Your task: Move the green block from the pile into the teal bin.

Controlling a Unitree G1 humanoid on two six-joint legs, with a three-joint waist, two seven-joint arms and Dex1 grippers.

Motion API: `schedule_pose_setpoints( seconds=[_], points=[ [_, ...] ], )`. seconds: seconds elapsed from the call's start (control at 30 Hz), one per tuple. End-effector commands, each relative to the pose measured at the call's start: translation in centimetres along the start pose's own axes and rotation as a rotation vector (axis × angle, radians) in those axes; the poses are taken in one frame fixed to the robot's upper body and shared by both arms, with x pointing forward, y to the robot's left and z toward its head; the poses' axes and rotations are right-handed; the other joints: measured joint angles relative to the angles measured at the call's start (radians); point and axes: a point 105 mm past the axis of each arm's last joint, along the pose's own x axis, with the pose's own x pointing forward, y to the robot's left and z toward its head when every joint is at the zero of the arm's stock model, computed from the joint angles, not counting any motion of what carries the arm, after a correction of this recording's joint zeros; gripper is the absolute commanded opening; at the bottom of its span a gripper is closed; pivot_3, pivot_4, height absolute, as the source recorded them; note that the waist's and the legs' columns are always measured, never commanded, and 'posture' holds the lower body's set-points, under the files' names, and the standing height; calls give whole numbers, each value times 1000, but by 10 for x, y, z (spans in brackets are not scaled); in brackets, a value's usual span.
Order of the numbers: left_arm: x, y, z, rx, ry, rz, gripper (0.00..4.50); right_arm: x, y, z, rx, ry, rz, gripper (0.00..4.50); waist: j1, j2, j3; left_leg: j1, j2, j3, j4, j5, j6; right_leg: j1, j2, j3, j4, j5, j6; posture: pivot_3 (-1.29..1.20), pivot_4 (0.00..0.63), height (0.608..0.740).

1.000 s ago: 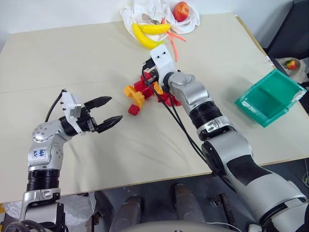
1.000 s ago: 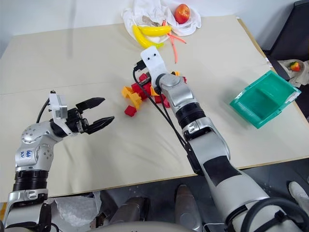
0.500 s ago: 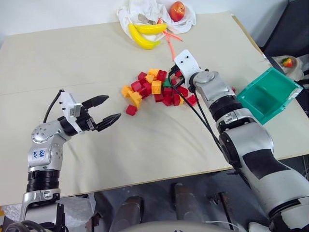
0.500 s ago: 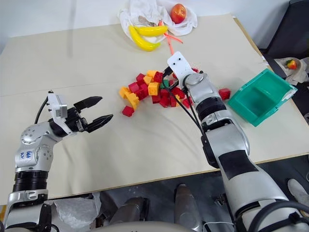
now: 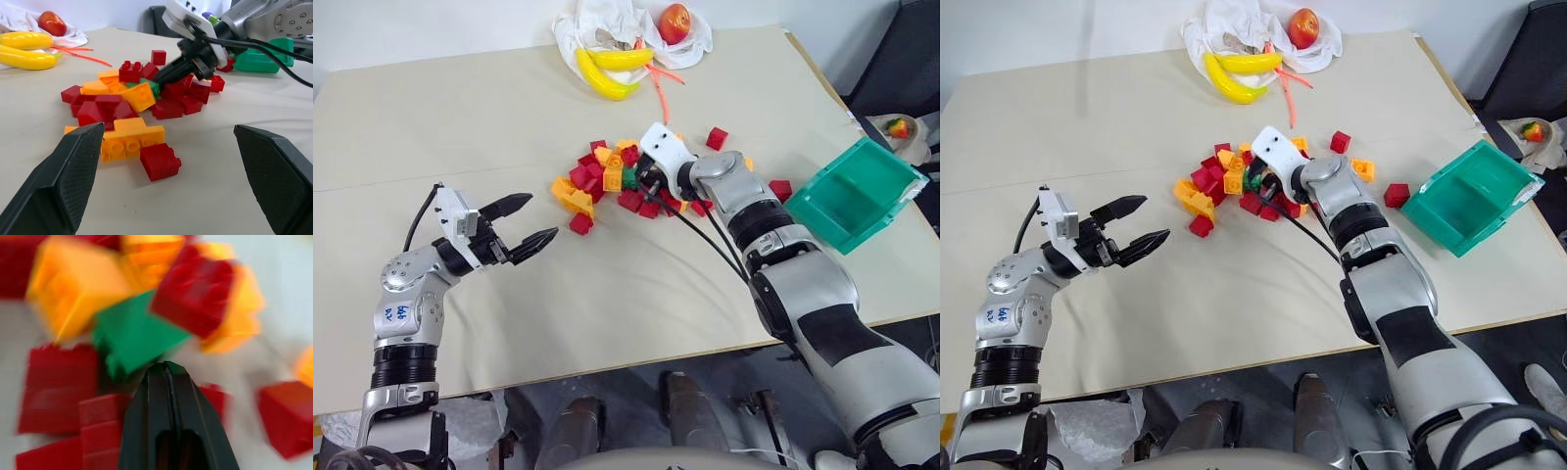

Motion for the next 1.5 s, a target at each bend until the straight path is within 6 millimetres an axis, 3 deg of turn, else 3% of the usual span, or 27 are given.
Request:
schedule_pose_setpoints(
  seconds=[0.03,0.17,0.37,0.47,0.8,0.87,1.03,1.17,1.5],
  points=[
    [-1,1,10,42,-24,4,4500,-17,13,13,-75,-70,179,23,1,0,0,0,0,0,0,0,0,0,0,0,0,0,0,0,150,740],
    [-1,1,10,43,-23,5,4500,-40,22,17,-115,-121,289,23,4,0,0,-1,0,0,2,0,0,0,0,0,0,0,0,0,150,740],
    [-4,-2,10,42,-19,-8,4500,-73,12,16,-138,-253,245,184,7,0,0,-1,0,0,2,-1,0,0,0,0,0,0,0,0,150,740],
    [-6,-3,9,37,-13,-12,4500,-87,5,5,-114,-257,194,898,15,0,0,-1,0,0,2,-1,0,0,0,0,0,0,0,0,150,740],
    [-17,-3,9,25,4,-36,4500,-149,-14,-24,-56,-192,24,4284,48,0,0,-1,0,1,3,-1,0,0,-1,0,-1,0,0,0,150,740],
    [-19,-4,10,34,9,-52,4500,-155,-13,-27,-38,-177,-6,4468,55,0,0,-1,0,1,3,-1,0,0,0,0,-1,0,0,0,150,740],
    [-17,-4,13,65,9,-73,4500,-131,-3,-14,25,-218,-15,4468,56,0,0,0,0,2,3,-1,-1,0,0,1,-2,0,0,0,150,740],
    [-12,-11,13,82,16,-118,4500,-90,2,-4,78,-218,-22,4468,56,0,0,0,1,3,4,-1,-1,0,0,2,-1,1,0,0,150,740],
    [-15,-14,15,90,15,-83,4500,-17,-11,13,149,-172,-100,4468,43,0,0,0,0,2,2,-1,-1,0,0,0,0,1,0,0,150,740]
  ],
)
